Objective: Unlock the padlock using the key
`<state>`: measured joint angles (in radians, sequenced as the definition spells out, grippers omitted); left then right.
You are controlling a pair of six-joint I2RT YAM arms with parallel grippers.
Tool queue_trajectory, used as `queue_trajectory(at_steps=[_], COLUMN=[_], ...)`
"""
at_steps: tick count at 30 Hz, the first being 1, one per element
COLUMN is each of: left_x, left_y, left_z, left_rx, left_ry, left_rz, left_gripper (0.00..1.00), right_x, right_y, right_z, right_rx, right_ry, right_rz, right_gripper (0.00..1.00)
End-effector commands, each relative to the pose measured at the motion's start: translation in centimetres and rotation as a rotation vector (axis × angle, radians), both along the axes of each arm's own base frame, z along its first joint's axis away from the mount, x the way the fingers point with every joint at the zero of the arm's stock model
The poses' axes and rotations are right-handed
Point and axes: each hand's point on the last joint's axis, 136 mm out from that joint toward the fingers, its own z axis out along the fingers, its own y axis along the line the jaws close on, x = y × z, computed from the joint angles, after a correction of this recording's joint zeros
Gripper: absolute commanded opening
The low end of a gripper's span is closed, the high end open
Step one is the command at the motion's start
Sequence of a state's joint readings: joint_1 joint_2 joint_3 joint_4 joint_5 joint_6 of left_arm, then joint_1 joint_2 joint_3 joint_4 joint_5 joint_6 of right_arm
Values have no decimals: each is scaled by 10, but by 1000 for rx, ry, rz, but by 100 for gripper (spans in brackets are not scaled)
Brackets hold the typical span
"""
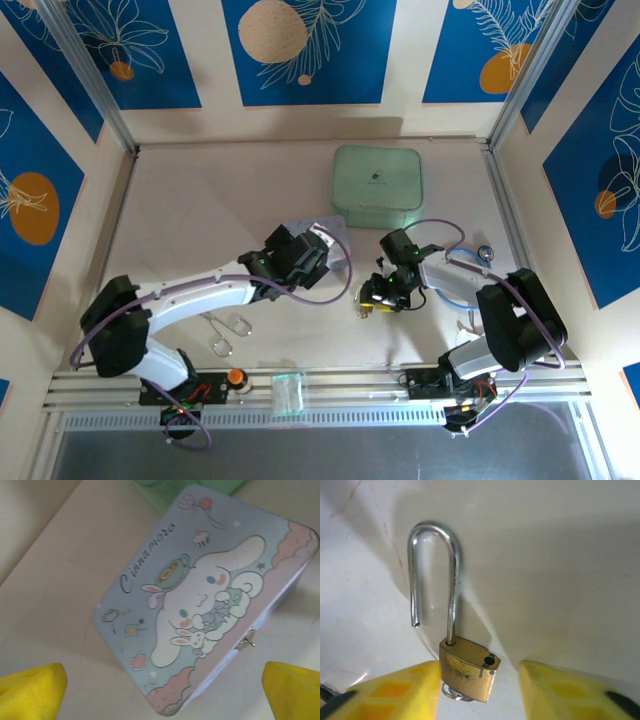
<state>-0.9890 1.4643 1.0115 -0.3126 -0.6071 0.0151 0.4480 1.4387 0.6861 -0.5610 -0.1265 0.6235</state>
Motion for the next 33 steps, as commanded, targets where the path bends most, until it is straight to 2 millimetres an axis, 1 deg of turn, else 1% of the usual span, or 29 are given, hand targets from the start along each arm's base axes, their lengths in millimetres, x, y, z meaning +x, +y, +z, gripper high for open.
queue_trajectory(at_steps=[1, 3, 4, 5, 6, 7, 9, 12, 14, 16, 18, 19, 21, 22, 23, 25, 26, 27, 28, 31, 33], left_x=[4, 5, 7, 8, 11, 13, 18, 25, 31, 40, 48, 52, 55, 56, 59, 61, 63, 65, 68, 73, 79], left_y=[18, 30, 41, 51, 64, 77, 99, 125, 143, 167, 190, 202, 220, 225, 231, 235, 239, 244, 251, 261, 259], left_z=[22, 31, 36, 41, 46, 49, 49, 42, 40, 37, 31, 26, 16, 11, 11, 7, 6, 1, -7, -31, -29], left_rx=[-118, -193, -221, -239, -257, -274, -306, -332, -317, -290, -264, -267, -285, -292, -292, -241, -229, -222, -229, -294, -331], left_ry=[-71, -105, -131, -160, -198, -230, -241, -233, -254, -292, -346, -352, -373, -382, -407, -401, -419, -424, -421, -419, -448], left_rz=[74, 110, 143, 180, 223, 266, 320, 364, 401, 451, 519, 550, 614, 622, 636, 631, 631, 635, 652, 641, 606], left_gripper=[99, 99, 99, 98, 98, 99, 99, 99, 99, 99, 99, 99, 99, 99, 99, 99, 99, 100, 99, 99, 99], right_x=[-1, 10, 18, 25, 34, 45, 63, 93, 112, 133, 149, 156, 165, 168, 171, 173, 174, 174, 174, 175, 178], right_y=[-21, -26, -30, -33, -37, -42, -48, -40, -45, -54, -66, -75, -96, -105, -112, -126, -130, -136, -141, -149, -150], right_z=[7, 18, 26, 32, 41, 49, 62, 80, 92, 105, 109, 110, 116, 119, 121, 122, 121, 119, 116, 108, 103], right_rx=[-124, -153, -175, -194, -220, -255, -298, -284, -308, -338, -384, -427, -491, -505, -506, -480, -454, -424, -392, -349, -368], right_ry=[-32, -117, -171, -214, -266, -321, -404, -569, -670, -804, -925, -969, -1021, -1052, -1083, -1133, -1146, -1154, -1166, -1223, -1231], right_rz=[-7, -12, -20, -23, -14, -2, 1, 93, 55, 6, -1, -11, -56, -74, -91, -142, -158, -187, -212, -241, -228], right_gripper=[62, 72, 78, 86, 99, 100, 99, 100, 99, 99, 99, 99, 99, 99, 99, 99, 100, 100, 100, 100, 100])
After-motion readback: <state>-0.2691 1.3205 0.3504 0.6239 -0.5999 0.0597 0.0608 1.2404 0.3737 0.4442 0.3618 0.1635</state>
